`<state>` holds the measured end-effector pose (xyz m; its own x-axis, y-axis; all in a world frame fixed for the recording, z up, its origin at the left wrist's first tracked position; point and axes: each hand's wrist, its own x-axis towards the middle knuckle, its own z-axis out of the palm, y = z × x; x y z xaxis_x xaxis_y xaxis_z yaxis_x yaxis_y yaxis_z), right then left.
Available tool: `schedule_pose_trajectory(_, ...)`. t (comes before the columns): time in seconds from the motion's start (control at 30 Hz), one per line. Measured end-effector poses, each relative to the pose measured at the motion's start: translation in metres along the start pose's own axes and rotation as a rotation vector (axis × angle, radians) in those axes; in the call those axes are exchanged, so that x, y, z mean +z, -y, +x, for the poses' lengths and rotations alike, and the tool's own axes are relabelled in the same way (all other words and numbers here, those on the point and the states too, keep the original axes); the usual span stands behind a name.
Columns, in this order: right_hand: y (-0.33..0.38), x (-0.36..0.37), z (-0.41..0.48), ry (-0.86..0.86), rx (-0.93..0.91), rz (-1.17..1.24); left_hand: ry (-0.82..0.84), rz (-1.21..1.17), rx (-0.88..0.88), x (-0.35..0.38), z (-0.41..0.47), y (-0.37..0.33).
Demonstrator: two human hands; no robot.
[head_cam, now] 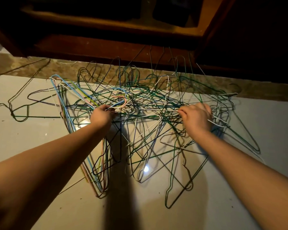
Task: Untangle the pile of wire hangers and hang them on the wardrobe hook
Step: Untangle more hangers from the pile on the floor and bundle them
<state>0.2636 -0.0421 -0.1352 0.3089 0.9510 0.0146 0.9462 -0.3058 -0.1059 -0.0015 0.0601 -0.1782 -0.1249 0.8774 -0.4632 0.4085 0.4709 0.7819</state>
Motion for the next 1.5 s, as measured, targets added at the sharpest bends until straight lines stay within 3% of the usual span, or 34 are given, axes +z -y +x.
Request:
schedule_pose_trajectory(0.5,-0.022,0.015,-0.017,0.060,-0.088,0.126,0.035,-0.121,-0.098,-0.002,-0.002,-0.004)
schedule_pose_trajectory(0.83,-0.025,0.015,-0.008,0.031,-0.001,0.253,-0.014,-0.205,-0.070,-0.008,-0.005,-0.015)
schedule_pose_trajectory(1.13,-0.025,0.012,-0.009,-0.012,0.040,0.205,-0.016,-0.181,-0.086,-0.023,-0.007,-0.011)
schedule_pose_trajectory(1.5,0.015,0.012,-0.033,0.160,0.096,-0.001,0.060,-0.104,-0.082,-0.026,-0.007,0.000)
